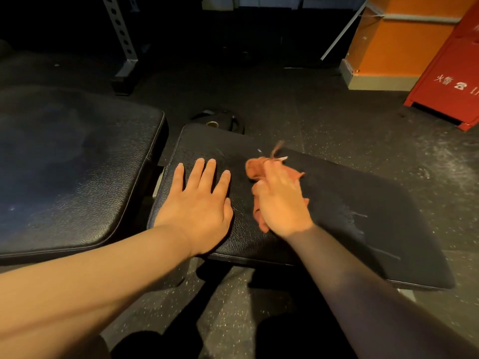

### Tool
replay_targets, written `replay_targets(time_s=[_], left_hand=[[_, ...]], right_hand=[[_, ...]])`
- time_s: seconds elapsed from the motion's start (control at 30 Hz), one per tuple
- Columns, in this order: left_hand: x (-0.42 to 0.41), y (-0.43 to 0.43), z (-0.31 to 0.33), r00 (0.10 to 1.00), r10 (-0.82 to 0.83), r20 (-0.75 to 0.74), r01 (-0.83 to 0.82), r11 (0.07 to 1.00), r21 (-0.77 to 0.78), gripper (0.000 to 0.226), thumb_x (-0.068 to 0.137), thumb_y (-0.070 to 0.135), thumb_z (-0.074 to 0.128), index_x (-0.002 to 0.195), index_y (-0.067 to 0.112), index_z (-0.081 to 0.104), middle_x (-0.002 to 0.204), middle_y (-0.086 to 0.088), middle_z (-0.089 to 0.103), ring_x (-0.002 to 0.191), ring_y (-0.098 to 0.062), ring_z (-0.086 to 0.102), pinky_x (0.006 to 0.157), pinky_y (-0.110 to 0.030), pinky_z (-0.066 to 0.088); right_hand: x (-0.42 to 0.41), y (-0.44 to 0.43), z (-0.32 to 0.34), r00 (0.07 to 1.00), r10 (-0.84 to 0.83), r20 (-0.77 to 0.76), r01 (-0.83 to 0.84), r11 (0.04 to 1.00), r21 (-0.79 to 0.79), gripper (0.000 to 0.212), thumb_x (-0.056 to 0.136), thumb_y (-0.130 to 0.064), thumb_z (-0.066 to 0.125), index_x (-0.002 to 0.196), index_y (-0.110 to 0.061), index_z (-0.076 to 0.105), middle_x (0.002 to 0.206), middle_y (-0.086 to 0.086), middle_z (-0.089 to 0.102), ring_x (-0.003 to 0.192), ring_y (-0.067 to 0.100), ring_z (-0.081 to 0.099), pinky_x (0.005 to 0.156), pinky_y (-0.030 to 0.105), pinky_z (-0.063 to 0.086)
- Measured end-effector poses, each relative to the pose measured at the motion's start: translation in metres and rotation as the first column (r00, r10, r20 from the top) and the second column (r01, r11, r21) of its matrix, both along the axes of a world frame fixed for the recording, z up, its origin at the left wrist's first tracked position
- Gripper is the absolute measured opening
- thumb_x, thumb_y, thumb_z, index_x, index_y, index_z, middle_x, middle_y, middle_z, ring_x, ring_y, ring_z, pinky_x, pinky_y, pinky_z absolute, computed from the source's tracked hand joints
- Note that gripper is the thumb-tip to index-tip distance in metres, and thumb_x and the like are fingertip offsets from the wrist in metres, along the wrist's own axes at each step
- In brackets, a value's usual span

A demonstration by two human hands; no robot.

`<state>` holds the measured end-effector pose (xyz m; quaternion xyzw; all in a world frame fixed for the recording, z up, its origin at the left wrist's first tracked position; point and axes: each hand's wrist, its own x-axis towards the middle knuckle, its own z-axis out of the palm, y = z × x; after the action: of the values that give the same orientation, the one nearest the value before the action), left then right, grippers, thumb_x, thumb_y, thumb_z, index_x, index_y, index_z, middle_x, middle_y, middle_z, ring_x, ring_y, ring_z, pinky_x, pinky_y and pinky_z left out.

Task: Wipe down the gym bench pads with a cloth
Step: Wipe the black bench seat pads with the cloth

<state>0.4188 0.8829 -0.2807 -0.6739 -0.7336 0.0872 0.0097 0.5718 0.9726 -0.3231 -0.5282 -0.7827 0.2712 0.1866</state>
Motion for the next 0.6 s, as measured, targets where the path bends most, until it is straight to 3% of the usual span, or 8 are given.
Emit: replay_targets(time_s=[0.07,0.13,0.23,0.33,0.43,0.47,0.53,0.6], left_hand=[[-0.001,-0.001,-0.001,1.0,0.001,0.006,-0.001,1.0,-0.006,0.066,0.098,0.047,0.003,0.159,0.023,-0.006,0.166,-0.011,-0.012,0.152,-0.029,-0.019,0.121,-0.056,-0.005],[-0.002,-0.002,-0.002,1.0,-0.008,-0.005,0.008,1.0,-0.015,0.067,0.097,0.047,0.003,0.158,0.022,-0.007,0.166,-0.011,-0.013,0.151,-0.029,-0.02,0.121,-0.056,-0.005],[-0.001,-0.003,-0.001,1.0,-0.004,0.014,0.004,1.0,0.013,0.065,0.098,0.046,0.003,0.159,0.023,-0.004,0.166,-0.011,-0.01,0.152,-0.028,-0.018,0.122,-0.055,-0.005],[0.001,-0.004,-0.001,1.0,0.002,0.031,-0.002,1.0,0.028,0.063,0.101,0.045,0.008,0.159,0.023,-0.002,0.167,-0.01,-0.008,0.152,-0.028,-0.016,0.122,-0.055,-0.005],[0.0,-0.002,-0.001,0.999,0.006,0.047,-0.008,1.0,0.026,0.064,0.099,0.045,0.009,0.159,0.024,0.001,0.167,-0.01,-0.006,0.153,-0.027,-0.015,0.122,-0.055,-0.005],[-0.001,-0.001,-0.001,0.998,0.009,0.062,-0.01,1.0,0.025,0.064,0.099,0.046,0.007,0.159,0.025,0.002,0.167,-0.009,-0.006,0.153,-0.026,-0.014,0.122,-0.055,-0.006],[-0.002,0.0,0.001,0.994,0.017,0.111,-0.021,0.999,0.031,0.067,0.096,0.048,0.002,0.159,0.027,0.006,0.167,-0.008,-0.003,0.153,-0.024,-0.013,0.122,-0.054,-0.006],[-0.002,-0.002,0.002,0.987,0.021,0.156,-0.027,0.999,0.033,0.071,0.092,0.05,-0.002,0.159,0.029,0.008,0.167,-0.007,-0.002,0.153,-0.023,-0.013,0.122,-0.052,-0.008]], right_hand=[[-0.003,-0.037,-0.001,0.98,0.2,-0.018,-0.199,0.978,0.065,0.053,0.097,-0.039,0.024,0.147,-0.026,0.037,0.157,-0.002,0.032,0.146,0.015,0.027,0.119,0.051,0.024],[0.015,-0.053,-0.007,0.935,0.35,0.049,-0.353,0.933,0.07,0.056,0.103,-0.042,0.013,0.159,-0.032,0.019,0.167,-0.014,0.007,0.152,0.0,-0.001,0.125,0.032,0.003],[0.034,-0.033,-0.003,0.918,0.395,-0.037,-0.393,0.918,0.043,0.052,0.107,-0.032,0.014,0.159,-0.03,0.013,0.165,-0.016,0.003,0.149,-0.007,-0.006,0.119,0.015,-0.008],[0.034,-0.013,0.002,0.95,0.094,-0.297,-0.1,0.995,-0.008,0.054,0.105,-0.034,0.035,0.157,-0.024,0.027,0.164,-0.007,0.022,0.152,0.005,0.013,0.124,0.024,0.007],[0.037,-0.009,0.008,0.959,-0.279,0.051,0.283,0.952,-0.114,0.055,0.092,-0.054,0.059,0.137,-0.024,0.055,0.147,0.006,0.042,0.139,0.029,0.034,0.117,0.04,0.028],[0.038,-0.012,0.009,0.946,-0.275,0.171,0.295,0.949,-0.109,0.051,0.086,-0.064,0.061,0.117,-0.023,0.064,0.135,0.007,0.047,0.129,0.031,0.041,0.11,0.042,0.035],[0.037,-0.014,0.008,0.95,-0.206,0.233,0.233,0.968,-0.092,0.046,0.084,-0.064,0.062,0.079,-0.02,0.053,0.117,0.008,0.051,0.113,0.033,0.049,0.096,0.041,0.042],[0.039,-0.014,0.011,0.98,-0.092,0.174,0.12,0.98,-0.157,0.037,0.094,-0.051,0.058,0.08,-0.018,0.049,0.109,0.008,0.054,0.108,0.033,0.053,0.092,0.041,0.044]])
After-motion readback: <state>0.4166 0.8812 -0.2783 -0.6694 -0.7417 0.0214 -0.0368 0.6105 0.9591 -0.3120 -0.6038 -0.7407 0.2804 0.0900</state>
